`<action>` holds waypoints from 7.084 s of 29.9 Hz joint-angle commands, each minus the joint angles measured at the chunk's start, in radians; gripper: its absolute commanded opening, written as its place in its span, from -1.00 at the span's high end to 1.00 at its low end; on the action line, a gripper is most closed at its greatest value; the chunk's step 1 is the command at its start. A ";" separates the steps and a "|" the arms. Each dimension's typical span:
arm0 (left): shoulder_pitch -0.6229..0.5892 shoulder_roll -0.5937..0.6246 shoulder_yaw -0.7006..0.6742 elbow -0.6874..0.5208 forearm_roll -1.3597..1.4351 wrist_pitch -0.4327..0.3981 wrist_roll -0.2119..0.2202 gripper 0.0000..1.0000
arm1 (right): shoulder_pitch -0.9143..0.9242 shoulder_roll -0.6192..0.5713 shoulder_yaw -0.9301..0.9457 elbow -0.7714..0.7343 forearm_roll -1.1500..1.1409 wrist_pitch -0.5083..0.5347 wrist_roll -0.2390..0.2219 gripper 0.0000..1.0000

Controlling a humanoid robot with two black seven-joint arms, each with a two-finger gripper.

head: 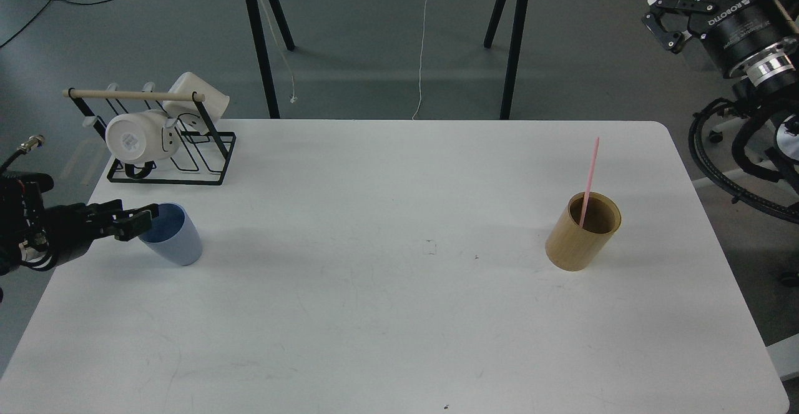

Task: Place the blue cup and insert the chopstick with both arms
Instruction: 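Close the left gripper around the blue cup, then carry the blue cup with the left gripper to the table center and set it down, then open the left gripper and withdraw it back toward the rack, then reach the right gripper to the pink straw in the tan cup and grasp it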

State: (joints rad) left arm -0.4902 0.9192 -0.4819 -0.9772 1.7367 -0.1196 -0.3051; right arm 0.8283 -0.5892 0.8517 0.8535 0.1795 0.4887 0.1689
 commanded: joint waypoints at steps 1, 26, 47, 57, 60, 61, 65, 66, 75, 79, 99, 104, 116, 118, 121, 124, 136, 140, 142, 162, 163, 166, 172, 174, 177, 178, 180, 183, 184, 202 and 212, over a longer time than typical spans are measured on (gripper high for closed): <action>0.007 -0.011 0.000 0.000 0.006 0.000 0.006 -0.42 | 0.003 -0.003 0.004 0.002 0.000 0.000 0.000 -0.99; 0.001 -0.039 0.014 0.005 0.050 0.000 -0.006 0.41 | 0.002 -0.003 0.004 0.004 0.000 0.000 0.001 -0.99; -0.151 -0.023 0.012 -0.136 0.049 -0.084 -0.009 0.99 | 0.005 -0.038 0.024 0.019 0.000 0.000 0.001 -0.99; -0.358 0.010 0.012 -0.458 0.063 -0.369 0.087 0.99 | -0.003 -0.150 0.041 0.068 0.003 0.000 0.001 -0.99; -0.392 -0.016 0.011 -0.508 0.118 -0.369 0.110 0.99 | -0.003 -0.162 0.041 0.068 0.003 0.000 0.001 -0.99; -0.395 -0.043 0.011 -0.515 0.148 -0.369 0.116 0.99 | -0.003 -0.165 0.041 0.068 0.002 0.000 0.001 -0.99; -0.396 -0.166 0.023 -0.515 0.286 -0.369 0.121 0.99 | -0.009 -0.170 0.041 0.068 0.002 0.000 0.001 -0.99; -0.393 -0.187 0.031 -0.512 0.315 -0.369 0.121 0.99 | -0.011 -0.170 0.040 0.068 0.002 0.000 0.001 -0.99; -0.389 -0.411 0.118 -0.448 0.386 -0.369 0.190 0.97 | -0.037 -0.201 0.036 0.067 0.002 0.000 -0.002 -0.99; -0.389 -0.497 0.121 -0.400 0.386 -0.369 0.190 0.97 | -0.037 -0.202 0.040 0.062 0.002 0.000 -0.003 -0.99; -0.386 -0.652 0.180 -0.193 0.385 -0.369 0.193 0.94 | -0.014 -0.193 0.033 0.067 0.003 0.000 -0.008 -0.99; -0.381 -0.657 0.181 -0.189 0.388 -0.369 0.193 0.91 | -0.017 -0.198 0.033 0.068 0.003 0.000 -0.008 -0.99; -0.361 -0.648 0.181 -0.163 0.396 -0.369 0.190 0.79 | -0.023 -0.201 0.033 0.068 0.003 0.000 -0.008 -0.99; -0.360 -0.648 0.181 -0.161 0.396 -0.369 0.190 0.69 | -0.023 -0.199 0.033 0.070 0.003 0.000 -0.008 -0.99; -0.361 -0.646 0.177 -0.163 0.392 -0.369 0.186 0.54 | -0.023 -0.196 0.033 0.070 0.002 0.000 -0.008 -0.99; -0.363 -0.646 0.161 -0.164 0.386 -0.369 0.181 0.39 | -0.021 -0.196 0.030 0.070 0.002 0.000 -0.009 -0.99; -0.363 -0.609 -0.148 -0.167 0.175 -0.369 0.156 -0.58 | -0.023 -0.205 0.021 0.070 -0.002 0.000 -0.011 -0.99; -0.361 -0.609 -0.303 -0.134 -0.032 -0.369 0.120 -0.80 | -0.021 -0.236 0.007 0.071 -0.047 0.000 -0.009 -0.99; -0.360 -0.611 -0.365 -0.092 -0.151 -0.369 0.110 -0.94 | -0.017 -0.238 0.001 0.078 -0.087 0.000 -0.008 -0.98; -0.407 -0.638 -0.400 0.190 -1.522 -0.298 0.115 -0.99 | -0.069 -0.366 -0.014 0.269 -0.728 -0.240 0.011 -0.96; -0.413 -0.640 -0.402 0.208 -1.552 -0.298 0.115 -0.99 | -0.080 -0.366 -0.014 0.274 -0.761 -0.251 0.011 -0.96; -0.430 -0.646 -0.402 0.258 -1.626 -0.299 0.113 -0.99 | -0.118 -0.382 -0.016 0.303 -0.895 -0.297 0.011 -0.96; -0.433 -0.666 -0.400 0.281 -1.685 -0.301 0.113 -0.99 | -0.172 -0.415 -0.060 0.415 -1.191 -0.395 0.011 -0.96; -0.433 -0.680 -0.400 0.281 -1.685 -0.293 0.113 -0.99 | -0.175 -0.431 -0.100 0.455 -1.270 -0.420 0.012 -0.95; -0.435 -0.689 -0.400 0.279 -1.685 -0.291 0.113 -0.99 | -0.176 -0.437 -0.178 0.510 -1.385 -0.469 0.012 -0.89; -0.436 -0.689 -0.400 0.279 -1.685 -0.291 0.112 -0.99 | -0.176 -0.440 -0.201 0.521 -1.423 -0.484 0.012 -0.89; -0.438 -0.688 -0.402 0.279 -1.685 -0.295 0.113 -0.99 | -0.176 -0.442 -0.250 0.532 -1.520 -0.510 0.012 -0.83; -0.444 -0.688 -0.402 0.279 -1.685 -0.299 0.113 -0.99 | -0.176 -0.426 -0.302 0.529 -1.655 -0.529 0.012 -0.78; -0.445 -0.688 -0.400 0.279 -1.685 -0.301 0.113 -0.99 | -0.178 -0.422 -0.318 0.529 -1.689 -0.529 0.012 -0.74; -0.456 -0.688 -0.397 0.279 -1.683 -0.295 0.109 -0.99 | -0.158 -0.202 -0.464 0.369 -1.856 -0.529 0.009 -0.24; -0.447 -0.695 -0.399 0.279 -1.683 -0.291 0.104 -0.99 | -0.160 -0.202 -0.470 0.366 -1.905 -0.527 0.008 0.12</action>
State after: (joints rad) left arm -0.9403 0.2282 -0.8802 -0.6980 0.0544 -0.4138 -0.1987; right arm 0.6702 -0.7916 0.3823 1.2231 -1.7010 -0.0393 0.1778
